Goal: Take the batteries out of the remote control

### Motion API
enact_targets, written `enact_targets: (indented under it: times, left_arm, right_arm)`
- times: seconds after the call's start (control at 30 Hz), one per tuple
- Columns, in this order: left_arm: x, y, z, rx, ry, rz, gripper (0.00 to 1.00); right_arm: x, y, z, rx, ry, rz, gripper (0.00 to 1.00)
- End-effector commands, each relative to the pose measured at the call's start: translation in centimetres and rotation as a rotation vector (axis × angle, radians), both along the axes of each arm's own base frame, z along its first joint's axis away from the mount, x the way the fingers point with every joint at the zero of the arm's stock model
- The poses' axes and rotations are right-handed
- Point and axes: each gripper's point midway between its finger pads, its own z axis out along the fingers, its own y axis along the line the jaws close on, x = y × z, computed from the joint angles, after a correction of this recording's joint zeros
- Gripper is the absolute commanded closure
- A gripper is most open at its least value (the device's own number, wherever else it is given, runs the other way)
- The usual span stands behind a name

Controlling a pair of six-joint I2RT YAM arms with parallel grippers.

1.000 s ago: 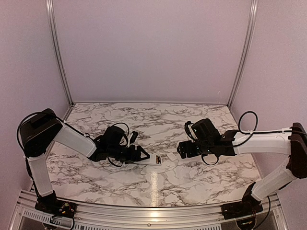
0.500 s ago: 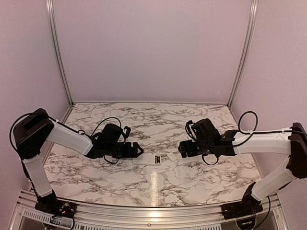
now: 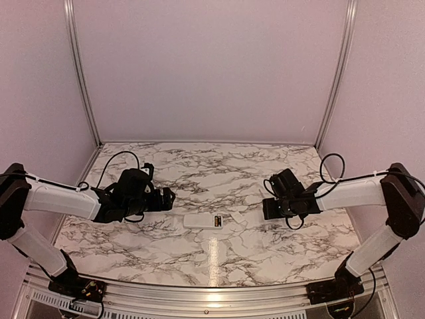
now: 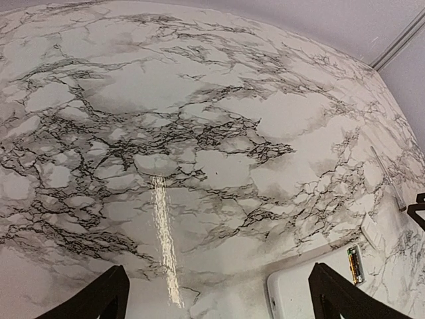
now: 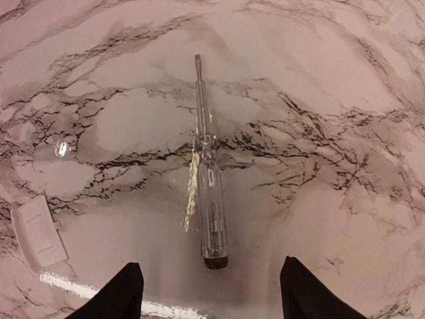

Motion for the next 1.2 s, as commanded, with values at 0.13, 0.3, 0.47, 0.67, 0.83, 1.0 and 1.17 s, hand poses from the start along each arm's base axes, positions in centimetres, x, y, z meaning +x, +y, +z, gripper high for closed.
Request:
enact_targets:
  times: [0.13, 0.3, 0.47, 0.67, 0.83, 1.0, 1.17]
  left_arm:
    - [-0.1, 2.1, 2.2, 0.012, -0.091, 0.052, 0.01]
    - [-0.2, 2.0, 2.5, 0.004, -0.095, 0.042, 0.01]
    - [-0.3, 2.1, 2.6, 0.002, -0.099, 0.043, 0.01]
    - [-0.4, 2.2, 3.0, -0.004, -0.109, 0.045, 0.01]
    - [-0.5, 2.4, 3.2, -0.005, -0.12, 0.039, 0.01]
    - [-0.6, 2.9, 3.6, -0.005, -0.136, 0.052, 0.01]
    - [-1.2, 3.5, 5.1, -0.065, -0.19, 0.06, 0.01]
  right_arm:
    - [1.7, 0.9, -2.1, 0.028, 0.029, 0.026, 0.43]
    - [2.2, 0.2, -3.0, -0.027, 0.034, -0.004, 0.55]
    - [2.2, 0.3, -3.7, -0.031, 0.049, 0.002, 0.65]
    - [1.9, 0.4, -4.0, -0.025, 0.059, 0.009, 0.84]
    - [2.1, 0.5, -3.6, -0.024, 0.049, 0.016, 1.0]
    - [2.1, 1.2, -1.7, 0.008, -0.007, 0.053, 1.0]
    - [1.2, 3.3, 1.7, 0.034, -0.097, 0.131, 1.0]
